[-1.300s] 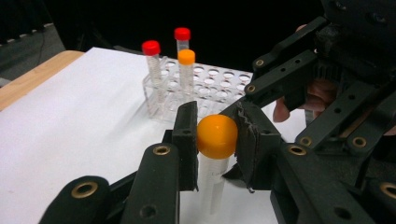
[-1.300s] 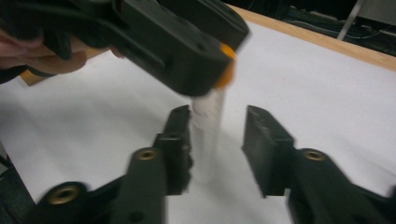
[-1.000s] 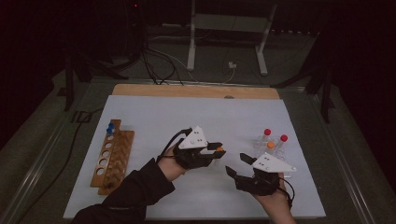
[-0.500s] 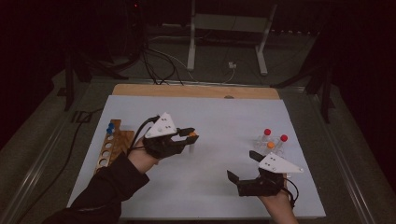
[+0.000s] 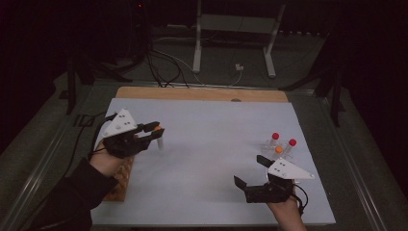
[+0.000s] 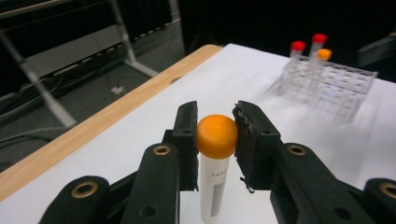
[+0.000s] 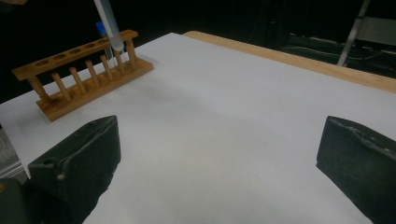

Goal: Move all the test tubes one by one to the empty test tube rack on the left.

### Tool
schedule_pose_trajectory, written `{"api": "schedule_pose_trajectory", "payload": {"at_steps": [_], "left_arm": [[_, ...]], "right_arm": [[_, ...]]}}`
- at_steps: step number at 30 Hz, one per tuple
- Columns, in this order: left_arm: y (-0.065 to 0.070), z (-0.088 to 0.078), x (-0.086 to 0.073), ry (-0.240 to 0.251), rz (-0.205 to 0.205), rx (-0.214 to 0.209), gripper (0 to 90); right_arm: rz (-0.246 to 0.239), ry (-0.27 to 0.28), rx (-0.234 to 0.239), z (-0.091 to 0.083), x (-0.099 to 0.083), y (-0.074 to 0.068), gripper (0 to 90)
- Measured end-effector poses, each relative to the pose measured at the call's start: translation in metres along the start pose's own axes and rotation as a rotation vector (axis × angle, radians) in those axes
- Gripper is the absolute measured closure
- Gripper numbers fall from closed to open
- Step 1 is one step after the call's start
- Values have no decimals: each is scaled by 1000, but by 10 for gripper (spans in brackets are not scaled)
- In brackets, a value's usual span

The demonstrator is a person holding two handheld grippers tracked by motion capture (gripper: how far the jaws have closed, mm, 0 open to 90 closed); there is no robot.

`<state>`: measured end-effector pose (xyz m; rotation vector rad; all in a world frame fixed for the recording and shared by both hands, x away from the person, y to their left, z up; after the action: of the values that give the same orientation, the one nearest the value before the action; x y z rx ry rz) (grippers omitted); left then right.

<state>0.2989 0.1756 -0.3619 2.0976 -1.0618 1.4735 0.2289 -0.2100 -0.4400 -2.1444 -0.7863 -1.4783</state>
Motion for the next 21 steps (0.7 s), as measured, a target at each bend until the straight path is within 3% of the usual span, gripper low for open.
{"api": "schedule_pose_trajectory", "payload": {"at_steps": [11, 21], "left_arm": [[-42, -46, -25, 2, -80, 151, 719], [-65, -65, -48, -8, -124, 268, 719]], "right_arm": [[0, -14, 11, 4, -2, -1, 0], [4, -12, 14, 3, -2, 0, 0]]}}
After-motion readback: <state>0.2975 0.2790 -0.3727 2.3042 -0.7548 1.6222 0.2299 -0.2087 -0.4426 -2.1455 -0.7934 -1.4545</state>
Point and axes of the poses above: each handheld gripper's, and its own axes: z roughly forward along the jaws, x roughly out of its top, y roughly to its right, the point moved 2 cm from there along z, roughly forward along the jaws, and after that the axes turned 1 degree about -z, right-handed, at the moved point
